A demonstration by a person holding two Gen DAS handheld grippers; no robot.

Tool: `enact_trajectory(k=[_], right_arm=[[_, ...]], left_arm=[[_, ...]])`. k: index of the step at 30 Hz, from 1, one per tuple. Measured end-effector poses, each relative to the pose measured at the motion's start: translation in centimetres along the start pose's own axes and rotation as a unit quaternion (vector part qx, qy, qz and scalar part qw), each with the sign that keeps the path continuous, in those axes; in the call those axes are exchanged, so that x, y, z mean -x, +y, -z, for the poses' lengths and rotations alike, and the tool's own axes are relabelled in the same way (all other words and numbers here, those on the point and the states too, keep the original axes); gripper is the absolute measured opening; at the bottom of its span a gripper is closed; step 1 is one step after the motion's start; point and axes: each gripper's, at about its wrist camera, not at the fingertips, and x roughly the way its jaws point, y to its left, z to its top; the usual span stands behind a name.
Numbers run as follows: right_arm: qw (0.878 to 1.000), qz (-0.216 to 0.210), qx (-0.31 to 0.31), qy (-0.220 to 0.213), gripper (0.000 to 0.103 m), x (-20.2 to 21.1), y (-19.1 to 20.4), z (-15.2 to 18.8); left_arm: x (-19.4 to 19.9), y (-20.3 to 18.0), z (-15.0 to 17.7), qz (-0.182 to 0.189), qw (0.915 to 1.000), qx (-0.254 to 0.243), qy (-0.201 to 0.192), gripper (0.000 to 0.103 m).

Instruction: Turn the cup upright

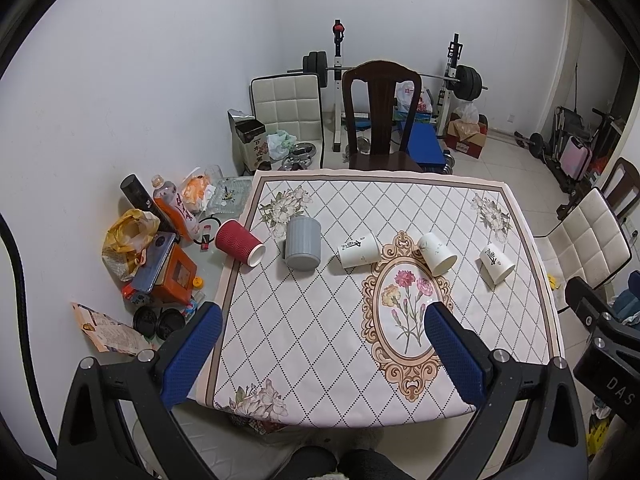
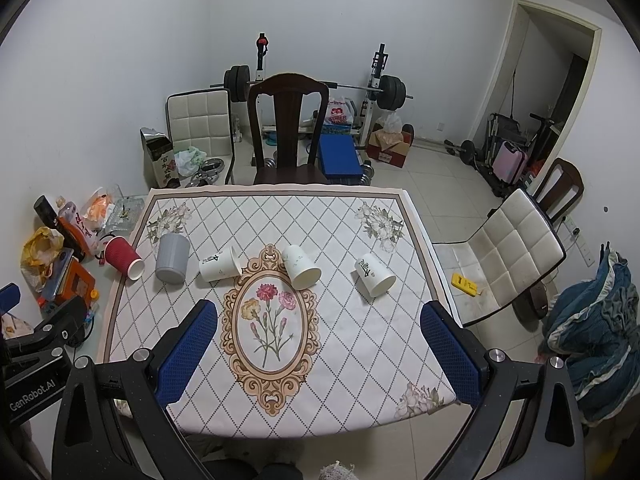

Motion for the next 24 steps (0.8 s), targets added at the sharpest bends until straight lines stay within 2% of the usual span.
enact_trajectory(k=[15,24], right_arm=[[1.000,-0.003,-0.001,-0.002,0.103,0.1,-0.2,-0.3],[1.000,-0.010,0.001,0.000,0.103,0.8,0.2,-1.2]], left_arm=[[1.3,0.2,-2.0,0.002,1.0000,0.003,-0.005,0.103],[1.4,0.2,-2.1,-0.002,1.0000,0.007,-0.006,0.103]])
